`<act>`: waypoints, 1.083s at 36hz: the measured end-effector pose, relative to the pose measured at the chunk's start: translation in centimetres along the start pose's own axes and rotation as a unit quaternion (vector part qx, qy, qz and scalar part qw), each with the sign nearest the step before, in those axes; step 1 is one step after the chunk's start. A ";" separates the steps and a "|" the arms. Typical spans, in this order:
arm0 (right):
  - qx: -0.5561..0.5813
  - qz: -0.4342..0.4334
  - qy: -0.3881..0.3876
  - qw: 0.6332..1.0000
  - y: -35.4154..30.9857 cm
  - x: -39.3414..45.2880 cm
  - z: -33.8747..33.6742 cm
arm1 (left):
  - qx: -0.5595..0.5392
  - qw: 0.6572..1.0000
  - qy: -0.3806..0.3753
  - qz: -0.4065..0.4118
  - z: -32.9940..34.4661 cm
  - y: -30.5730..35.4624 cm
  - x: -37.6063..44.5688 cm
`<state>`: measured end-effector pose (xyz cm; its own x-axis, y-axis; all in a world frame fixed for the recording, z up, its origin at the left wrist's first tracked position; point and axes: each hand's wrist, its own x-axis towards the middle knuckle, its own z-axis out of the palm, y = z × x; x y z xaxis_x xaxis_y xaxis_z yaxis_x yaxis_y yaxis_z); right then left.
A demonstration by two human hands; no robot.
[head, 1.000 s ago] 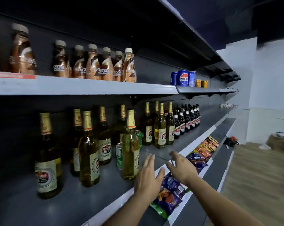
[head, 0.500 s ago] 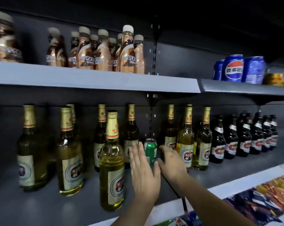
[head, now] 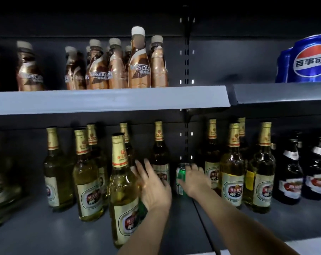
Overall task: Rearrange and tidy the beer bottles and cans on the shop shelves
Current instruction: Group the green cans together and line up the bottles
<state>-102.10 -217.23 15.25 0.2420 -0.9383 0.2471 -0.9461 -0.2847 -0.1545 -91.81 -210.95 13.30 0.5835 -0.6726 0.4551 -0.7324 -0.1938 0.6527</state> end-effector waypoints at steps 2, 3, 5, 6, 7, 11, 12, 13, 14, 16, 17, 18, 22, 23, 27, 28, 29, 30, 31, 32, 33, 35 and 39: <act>0.005 -0.003 -0.015 1.000 0.3 0.3 0.2 | 0.001 0.999 -0.013 -0.044 -0.2 0.6 0.7; 0.008 -0.008 -0.016 1.000 0.4 0.4 0.3 | -0.005 0.998 -0.021 -0.065 -0.4 1.0 0.9; 0.020 -0.018 -0.016 1.000 0.7 0.7 0.4 | -0.004 0.994 -0.032 -0.107 -0.9 1.9 1.3; 0.028 -0.022 -0.016 0.999 0.8 0.9 0.5 | 0.002 0.993 -0.033 -0.113 -0.9 2.0 1.6; 0.036 -0.025 -0.017 0.999 0.9 1.1 0.5 | 0.013 0.993 -0.034 -0.116 -0.7 1.9 2.0; 0.059 -0.027 -0.015 0.998 1.1 2.0 0.5 | 0.120 0.986 -0.090 -0.080 0.4 0.3 3.5; 0.064 -0.027 -0.014 0.997 1.1 2.1 0.4 | 0.143 0.978 -0.133 -0.079 0.4 0.2 3.7; 0.069 -0.027 -0.014 0.997 1.1 2.2 0.4 | 0.141 0.973 -0.160 -0.089 0.2 0.5 3.8; 0.074 -0.026 -0.012 0.997 1.1 2.3 0.3 | 0.174 0.965 -0.174 -0.091 -0.2 1.0 3.7; 0.073 -0.025 -0.005 0.997 1.1 2.5 0.3 | 0.277 0.939 -0.191 -0.073 -1.4 2.1 2.7; 0.065 -0.026 0.001 0.998 1.2 2.6 0.3 | 0.307 0.928 -0.197 -0.068 -1.8 2.5 2.5; 0.056 -0.029 0.009 0.998 1.3 2.6 0.3 | 0.355 0.910 -0.208 -0.047 -1.9 2.6 2.5; 0.045 -0.050 0.008 0.998 1.6 2.6 0.2 | 0.437 0.868 -0.235 -0.028 -2.0 2.5 3.1; 0.040 -0.054 0.001 0.998 1.6 2.4 0.1 | 0.440 0.865 -0.238 -0.022 -1.9 2.5 3.3; 0.017 -0.077 -0.016 0.997 1.8 1.5 0.1 | 0.415 0.878 -0.235 -0.035 -1.4 2.9 3.0; 0.016 -0.085 -0.014 0.996 1.9 1.1 0.2 | 0.399 0.886 -0.233 -0.039 -1.3 3.2 2.6; 0.018 -0.091 -0.010 0.996 2.1 0.8 0.2 | 0.386 0.893 -0.229 -0.036 -1.5 3.6 2.2; 0.023 -0.094 -0.004 0.995 2.4 0.3 0.3 | 0.377 0.898 -0.226 -0.031 -1.5 4.0 1.8; 0.031 -0.096 0.003 0.995 2.8 -0.1 0.3 | 0.370 0.901 -0.225 -0.025 -1.5 4.2 1.3; 0.039 -0.097 0.008 0.995 3.1 -0.6 0.3 | 0.366 0.903 -0.225 -0.020 -1.5 4.4 0.9; 0.048 -0.097 0.009 0.994 3.5 -1.1 0.3 | 0.363 0.904 -0.223 -0.017 -1.5 4.6 0.5; 0.067 -0.099 -0.001 0.993 4.1 -2.1 0.1 | 0.354 0.909 -0.220 -0.011 -1.6 4.8 -0.6; 0.089 -0.094 0.004 0.992 4.8 -4.3 -0.4 | 0.315 0.928 -0.198 0.010 -2.4 5.3 -2.8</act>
<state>-107.76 -214.51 13.81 0.4085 -0.8640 0.2943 -0.8308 -0.4855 -0.2721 -96.47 -208.41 16.93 0.4850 -0.8658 0.1232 -0.8739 -0.4744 0.1058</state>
